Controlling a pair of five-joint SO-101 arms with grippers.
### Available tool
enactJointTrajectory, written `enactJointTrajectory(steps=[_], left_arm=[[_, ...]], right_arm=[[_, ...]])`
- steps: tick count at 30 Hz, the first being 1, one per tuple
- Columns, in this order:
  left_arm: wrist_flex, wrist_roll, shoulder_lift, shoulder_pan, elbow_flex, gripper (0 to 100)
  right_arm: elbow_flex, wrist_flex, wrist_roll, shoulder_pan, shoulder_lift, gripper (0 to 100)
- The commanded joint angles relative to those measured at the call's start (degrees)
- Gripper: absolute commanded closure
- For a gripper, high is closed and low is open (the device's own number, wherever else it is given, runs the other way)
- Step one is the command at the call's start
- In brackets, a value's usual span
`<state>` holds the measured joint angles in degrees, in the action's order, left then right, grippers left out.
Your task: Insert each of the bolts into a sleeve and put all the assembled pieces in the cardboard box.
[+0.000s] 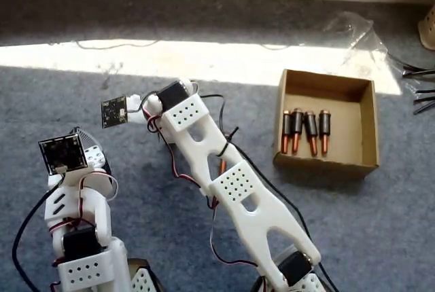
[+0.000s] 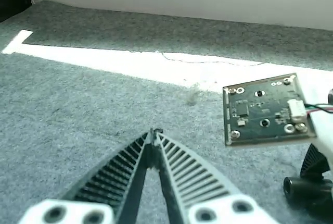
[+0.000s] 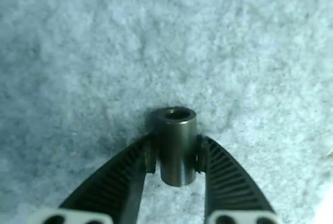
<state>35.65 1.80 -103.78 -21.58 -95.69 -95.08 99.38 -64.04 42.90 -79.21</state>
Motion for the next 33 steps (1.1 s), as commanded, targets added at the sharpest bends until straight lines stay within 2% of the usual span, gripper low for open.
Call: enactJointTrajectory(steps=[1, 9, 13, 23, 28, 33], left_arm=[[-1.76, 0.18, -0.66, -0.13, -1.45, 98], [-1.76, 0.18, -0.66, -0.13, -1.45, 98], [-1.76, 0.18, -0.66, -0.13, -1.45, 98], [-1.76, 0.18, -0.66, 0.04, -1.45, 98], [-1.76, 0.18, -0.66, 0.04, -1.45, 98], [-1.76, 0.18, -0.66, 0.04, -1.45, 98]], right_arm=[[-2.95, 1.54, 2.81, -0.31, 1.01, 88.7], [-6.29, 1.54, 12.84, -0.31, 4.09, 90.6], [-6.02, 1.54, 13.27, -0.31, 3.56, 96.8], [-6.55, 1.54, 13.71, -1.63, 1.80, 98.0], [-6.46, 1.54, 25.41, -3.74, 6.64, 99.4], [-6.11, 1.54, 33.05, -6.81, 9.71, 99.4]])
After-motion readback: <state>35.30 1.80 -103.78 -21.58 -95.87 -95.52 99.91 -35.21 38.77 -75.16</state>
